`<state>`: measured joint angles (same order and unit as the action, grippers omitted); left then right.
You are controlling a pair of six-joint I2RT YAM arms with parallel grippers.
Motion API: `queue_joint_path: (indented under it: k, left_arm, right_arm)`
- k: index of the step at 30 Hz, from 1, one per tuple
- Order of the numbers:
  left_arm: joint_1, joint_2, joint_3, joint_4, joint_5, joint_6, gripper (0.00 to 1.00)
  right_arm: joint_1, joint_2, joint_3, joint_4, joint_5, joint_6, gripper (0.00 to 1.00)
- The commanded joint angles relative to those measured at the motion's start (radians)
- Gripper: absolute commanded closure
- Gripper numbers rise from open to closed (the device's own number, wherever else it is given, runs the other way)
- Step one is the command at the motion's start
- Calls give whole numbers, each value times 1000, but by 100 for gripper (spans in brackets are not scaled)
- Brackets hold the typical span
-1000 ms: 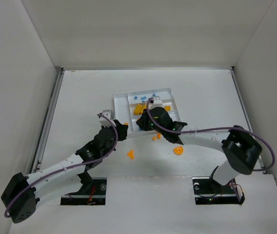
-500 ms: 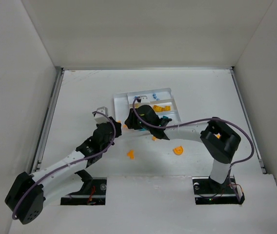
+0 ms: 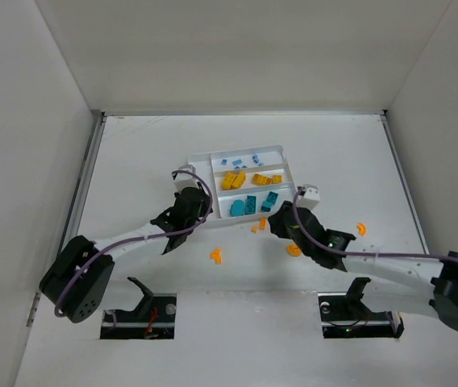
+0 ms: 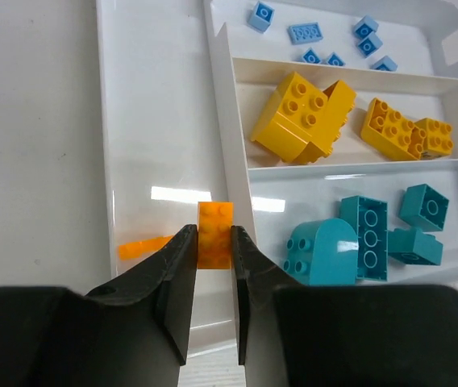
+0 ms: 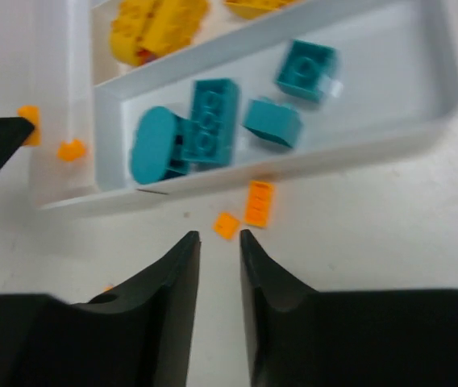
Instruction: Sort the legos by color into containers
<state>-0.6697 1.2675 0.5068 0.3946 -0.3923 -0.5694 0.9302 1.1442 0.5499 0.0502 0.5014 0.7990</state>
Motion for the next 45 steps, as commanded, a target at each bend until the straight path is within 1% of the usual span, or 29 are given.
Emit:
queue_joint_path:
  k: [1, 3, 4, 6, 8, 10, 12, 14, 19, 21, 24, 27, 31, 35, 37, 39, 42, 45]
  left_arm:
    - [6, 50, 48, 78, 4, 22, 81]
    - [9, 82, 55, 87, 4, 19, 79]
    - [9, 95, 55, 93, 4, 16, 79]
    - [14, 115, 58, 96, 4, 9, 76]
    - [14, 121, 65, 95, 7, 12, 72]
    - [14, 119, 65, 98, 9, 16, 66]
    - [9, 116, 64, 99, 9, 19, 59]
    - [3, 99, 55, 99, 9, 20, 55]
    - [-8, 18, 4, 128, 9, 16, 54]
    - [-20, -5, -7, 148, 12, 14, 54]
    - [-38, -22, -13, 165, 15, 22, 54]
    - [-46, -16, -27, 181, 23, 19, 54]
    - [-44, 1, -27, 191, 50, 2, 54]
    - [-47, -16, -31, 191, 49, -1, 54]
    - [-47, -26, -34, 187, 47, -1, 54]
    - [-50, -36, -34, 185, 46, -1, 54]
    - [-58, -31, -33, 187, 38, -1, 54]
    - [-66, -23, -30, 185, 38, -1, 54]
  right_arm:
    - [23, -133, -74, -273, 163, 198, 63]
    - [25, -188, -102, -390, 216, 285, 51]
    - [26, -199, -108, -436, 236, 313, 47]
    - [28, -205, -108, -512, 247, 362, 41]
    - [37, -198, -97, -533, 239, 384, 39]
    - [38, -166, -79, -558, 236, 397, 38]
    - [38, -127, -61, -578, 230, 417, 37]
    - [40, -95, -41, -602, 217, 446, 37]
    - [40, -51, -22, -636, 161, 526, 35]
    - [40, -41, -25, -624, 123, 560, 32]
    - [25, -9, -38, -577, 79, 586, 32]
    - [-11, 18, -44, -530, 65, 577, 33]
    - [-27, 78, -27, -490, 43, 534, 37]
    - [-23, 133, -10, -463, 16, 511, 41]
    - [-15, 147, -13, -451, -6, 506, 44]
    - [3, 150, -16, -452, -12, 500, 43]
    - [40, 152, -8, -477, -12, 494, 38]
    - [78, 204, 25, -507, -14, 462, 42]
